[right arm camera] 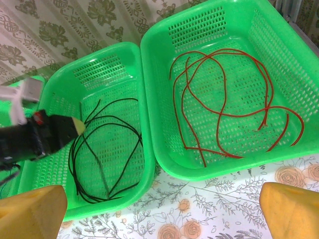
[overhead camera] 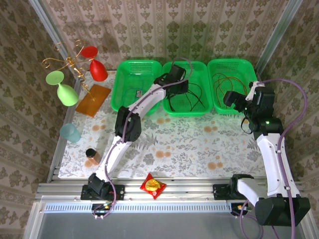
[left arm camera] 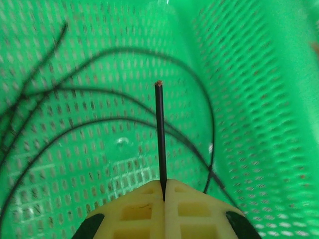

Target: Untangle the cables

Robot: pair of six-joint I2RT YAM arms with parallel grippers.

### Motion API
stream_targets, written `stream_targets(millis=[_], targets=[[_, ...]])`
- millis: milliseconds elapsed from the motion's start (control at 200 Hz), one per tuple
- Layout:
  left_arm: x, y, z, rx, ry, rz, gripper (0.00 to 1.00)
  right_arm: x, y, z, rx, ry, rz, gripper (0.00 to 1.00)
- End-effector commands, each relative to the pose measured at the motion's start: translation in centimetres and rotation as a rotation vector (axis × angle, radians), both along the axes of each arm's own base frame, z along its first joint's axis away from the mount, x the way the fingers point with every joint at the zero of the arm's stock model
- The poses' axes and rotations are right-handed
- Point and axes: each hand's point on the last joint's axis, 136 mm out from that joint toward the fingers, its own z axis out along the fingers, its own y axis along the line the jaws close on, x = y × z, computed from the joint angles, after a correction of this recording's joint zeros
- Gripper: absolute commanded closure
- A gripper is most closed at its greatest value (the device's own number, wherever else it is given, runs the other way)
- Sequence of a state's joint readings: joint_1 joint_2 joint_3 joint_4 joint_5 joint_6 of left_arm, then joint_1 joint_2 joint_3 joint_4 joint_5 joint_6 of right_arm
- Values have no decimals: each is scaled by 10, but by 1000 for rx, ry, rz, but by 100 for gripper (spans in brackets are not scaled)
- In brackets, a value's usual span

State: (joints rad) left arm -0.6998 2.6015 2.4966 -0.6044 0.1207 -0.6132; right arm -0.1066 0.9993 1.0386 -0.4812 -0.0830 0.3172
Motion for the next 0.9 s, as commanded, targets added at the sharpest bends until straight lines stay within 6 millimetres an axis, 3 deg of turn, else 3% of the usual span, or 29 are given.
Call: stream_targets(millis=[0, 85, 170, 250, 435, 570, 635, 675, 695, 740, 755, 895], targets=[[-14, -4, -21, 4, 92, -45, 100, -7, 0, 0, -7, 11, 0, 0], [-13, -4, -11, -24, 98, -47, 100, -9, 0, 2, -7, 9, -2, 0], [-7, -1, 18, -48, 51, -28, 62, -10, 0, 3, -8, 8, -3, 0], [-2, 2, 62, -66, -45, -14, 49, -12, 1, 5, -5, 3, -3, 0], [-2, 15, 152, -120, -222, 2, 30, -21, 2, 8, 0, 3, -4, 0], [-14, 30, 201, -124, -307, -6, 26, -26, 3, 7, -14, -2, 5, 0], [-24, 38, 227, -137, -364, -18, 16, -27, 3, 4, -17, -11, 9, 0], [-30, 42, 233, -140, -390, -32, 9, -26, 4, 4, -16, -31, 13, 0], [-35, 47, 242, -149, -410, -35, 1, -25, 5, 3, -15, -40, 15, 0], [-40, 60, 245, -149, -431, -18, 0, -25, 5, 0, -8, -50, 11, 0], [-43, 66, 257, -166, -457, -9, 0, -24, 5, -2, -7, -52, 11, 0], [-59, 132, 259, -184, -543, 113, 0, -21, 4, -23, -4, -35, 7, 0]])
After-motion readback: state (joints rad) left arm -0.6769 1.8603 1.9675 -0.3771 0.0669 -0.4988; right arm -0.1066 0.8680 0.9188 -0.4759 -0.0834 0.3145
